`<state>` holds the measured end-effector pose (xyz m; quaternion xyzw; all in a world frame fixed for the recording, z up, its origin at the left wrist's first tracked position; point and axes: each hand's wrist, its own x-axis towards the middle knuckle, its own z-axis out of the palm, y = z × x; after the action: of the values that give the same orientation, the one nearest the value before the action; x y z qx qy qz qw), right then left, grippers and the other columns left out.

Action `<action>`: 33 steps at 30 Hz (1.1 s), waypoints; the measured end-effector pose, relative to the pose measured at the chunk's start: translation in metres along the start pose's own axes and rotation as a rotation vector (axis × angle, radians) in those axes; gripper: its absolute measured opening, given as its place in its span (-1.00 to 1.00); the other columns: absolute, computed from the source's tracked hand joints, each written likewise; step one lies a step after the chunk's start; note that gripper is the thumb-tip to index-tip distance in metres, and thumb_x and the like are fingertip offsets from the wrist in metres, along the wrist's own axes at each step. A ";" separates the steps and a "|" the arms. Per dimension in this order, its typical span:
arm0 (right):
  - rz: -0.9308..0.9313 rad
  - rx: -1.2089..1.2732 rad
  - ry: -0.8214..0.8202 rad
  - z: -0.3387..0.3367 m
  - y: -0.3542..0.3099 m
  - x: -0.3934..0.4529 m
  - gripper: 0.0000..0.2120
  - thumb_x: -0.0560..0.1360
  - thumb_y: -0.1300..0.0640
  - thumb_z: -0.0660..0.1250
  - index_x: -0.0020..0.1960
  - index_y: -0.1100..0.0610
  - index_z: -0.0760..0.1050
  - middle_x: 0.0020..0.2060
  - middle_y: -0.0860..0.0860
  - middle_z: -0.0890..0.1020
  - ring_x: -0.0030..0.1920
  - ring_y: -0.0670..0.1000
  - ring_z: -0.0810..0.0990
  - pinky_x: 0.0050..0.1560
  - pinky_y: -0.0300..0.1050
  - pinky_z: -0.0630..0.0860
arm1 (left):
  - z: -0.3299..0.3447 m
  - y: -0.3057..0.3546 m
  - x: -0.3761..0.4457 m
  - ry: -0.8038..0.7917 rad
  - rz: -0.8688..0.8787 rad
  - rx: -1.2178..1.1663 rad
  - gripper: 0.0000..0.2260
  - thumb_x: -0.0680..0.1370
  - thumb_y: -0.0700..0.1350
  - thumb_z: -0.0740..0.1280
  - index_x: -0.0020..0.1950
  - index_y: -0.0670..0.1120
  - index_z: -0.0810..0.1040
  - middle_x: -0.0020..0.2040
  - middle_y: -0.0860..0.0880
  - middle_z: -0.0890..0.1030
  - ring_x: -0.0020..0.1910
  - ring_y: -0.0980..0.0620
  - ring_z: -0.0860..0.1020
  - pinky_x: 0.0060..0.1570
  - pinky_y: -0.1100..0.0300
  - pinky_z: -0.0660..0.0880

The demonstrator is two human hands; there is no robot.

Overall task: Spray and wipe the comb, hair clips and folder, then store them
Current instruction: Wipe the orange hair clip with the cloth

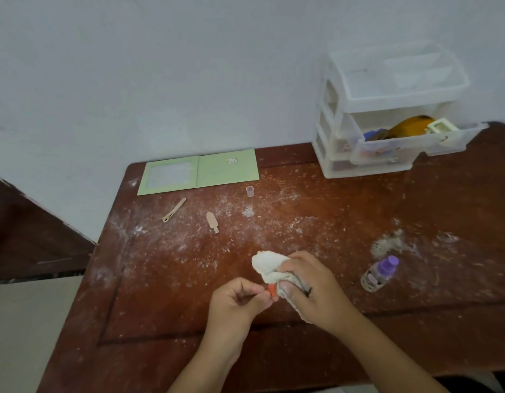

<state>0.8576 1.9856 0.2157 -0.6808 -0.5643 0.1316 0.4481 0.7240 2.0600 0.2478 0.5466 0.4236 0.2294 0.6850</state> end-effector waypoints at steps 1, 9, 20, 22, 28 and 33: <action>-0.002 -0.020 0.062 -0.002 -0.002 0.000 -0.83 0.38 0.08 0.19 -0.04 0.03 0.44 -0.16 -0.08 0.44 -0.15 -0.25 0.38 -0.07 -0.54 0.29 | 0.003 0.001 -0.003 -0.015 0.006 0.001 -0.63 0.40 -0.45 0.32 -0.50 -0.06 0.61 -0.43 -0.02 0.65 -0.35 0.13 0.62 -0.25 0.30 0.55; 0.102 0.072 0.309 -0.022 0.011 -0.006 -0.75 0.38 0.01 0.20 0.00 0.03 0.52 -0.05 -0.20 0.49 -0.09 -0.40 0.46 -0.11 -0.56 0.35 | 0.014 -0.006 -0.006 0.154 0.038 -0.070 -0.67 0.38 -0.45 0.35 -0.49 -0.11 0.62 -0.41 -0.05 0.66 -0.37 0.12 0.59 -0.26 0.25 0.51; -0.062 -0.076 0.103 -0.016 -0.002 -0.001 -0.81 0.38 0.12 0.18 -0.08 0.12 0.51 -0.17 -0.11 0.47 -0.11 -0.25 0.43 -0.10 -0.58 0.31 | 0.022 -0.008 -0.020 0.044 0.100 -0.121 -0.75 0.36 -0.49 0.34 -0.43 -0.20 0.56 -0.41 -0.12 0.66 -0.36 0.09 0.63 -0.33 0.33 0.54; 0.099 -0.018 0.177 -0.016 -0.003 -0.001 -0.84 0.40 0.14 0.22 -0.11 0.13 0.56 -0.16 -0.20 0.46 -0.07 -0.37 0.43 -0.11 -0.60 0.30 | 0.024 -0.010 -0.021 0.081 0.091 -0.105 -0.76 0.37 -0.47 0.34 -0.42 -0.20 0.55 -0.39 -0.12 0.67 -0.33 0.09 0.63 -0.31 0.32 0.54; 0.456 0.472 0.083 -0.037 -0.003 -0.003 -0.79 0.48 0.28 0.28 -0.11 -0.04 0.51 -0.22 -0.06 0.61 -0.30 -0.22 0.57 -0.28 -0.37 0.48 | 0.019 -0.013 -0.020 0.152 0.207 0.207 -0.60 0.34 -0.39 0.43 -0.44 0.13 0.61 -0.31 0.21 0.68 -0.27 0.25 0.61 -0.21 0.40 0.49; 0.525 0.680 0.089 -0.032 -0.009 -0.008 -0.62 0.38 0.47 0.33 -0.27 -0.02 0.57 -0.32 0.03 0.62 -0.35 -0.01 0.60 -0.29 -0.03 0.56 | 0.018 -0.006 -0.021 0.177 0.423 0.425 -0.58 0.33 -0.31 0.45 -0.35 0.28 0.59 -0.25 0.39 0.61 -0.24 0.28 0.58 -0.23 0.52 0.44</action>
<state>0.8712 1.9636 0.2378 -0.6198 -0.2766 0.3902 0.6221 0.7269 2.0321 0.2500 0.7315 0.3969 0.3196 0.4530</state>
